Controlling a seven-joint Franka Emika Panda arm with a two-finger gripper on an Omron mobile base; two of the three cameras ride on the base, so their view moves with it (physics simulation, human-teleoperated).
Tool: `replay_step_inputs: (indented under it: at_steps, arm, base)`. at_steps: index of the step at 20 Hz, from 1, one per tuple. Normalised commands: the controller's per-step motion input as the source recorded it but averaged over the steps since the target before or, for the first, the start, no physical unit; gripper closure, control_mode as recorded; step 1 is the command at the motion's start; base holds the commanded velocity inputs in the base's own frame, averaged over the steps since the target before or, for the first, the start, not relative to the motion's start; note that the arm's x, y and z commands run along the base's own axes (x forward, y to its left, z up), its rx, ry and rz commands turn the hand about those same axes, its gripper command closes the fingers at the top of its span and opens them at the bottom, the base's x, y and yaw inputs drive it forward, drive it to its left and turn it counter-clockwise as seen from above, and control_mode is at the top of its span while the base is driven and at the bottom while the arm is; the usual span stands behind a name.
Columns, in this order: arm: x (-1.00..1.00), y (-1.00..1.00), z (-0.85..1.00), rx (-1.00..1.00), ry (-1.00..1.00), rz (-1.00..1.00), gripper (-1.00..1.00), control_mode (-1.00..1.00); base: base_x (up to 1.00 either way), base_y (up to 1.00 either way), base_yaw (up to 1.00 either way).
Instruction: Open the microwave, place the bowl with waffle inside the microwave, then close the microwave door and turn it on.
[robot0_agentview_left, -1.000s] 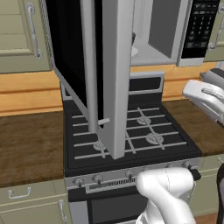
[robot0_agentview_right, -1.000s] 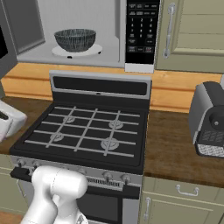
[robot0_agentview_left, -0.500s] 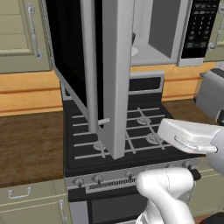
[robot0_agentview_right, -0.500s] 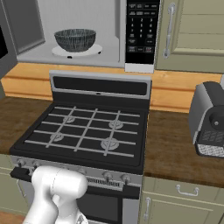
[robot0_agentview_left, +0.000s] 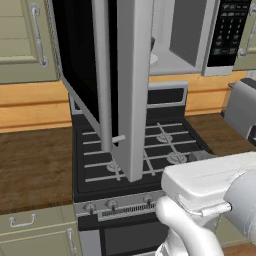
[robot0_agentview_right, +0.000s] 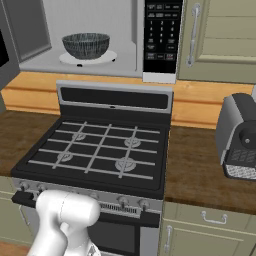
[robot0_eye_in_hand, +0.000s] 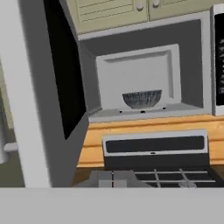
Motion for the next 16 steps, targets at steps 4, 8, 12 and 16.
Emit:
replay_step_inputs:
  at_steps: [4, 8, 12, 16]
  arm:
    - [-0.39, 0.76, -0.12, -0.23, -0.16, 0.00, 1.00, -1.00]
    - [-0.09, 0.80, 0.00, -0.19, -0.02, -0.01, 1.00, -1.00]
    - [0.33, 0.81, 0.00, -0.15, 0.00, -0.08, 1.00, -1.00]
    - [0.41, 0.90, -0.29, -0.21, 0.00, -0.08, 1.00, -1.00]
  base:
    - [0.00, 0.00, 0.00]
    - [0.00, 0.00, 0.00]
    - [0.00, 0.00, 0.00]
    - [0.00, 0.00, 0.00]
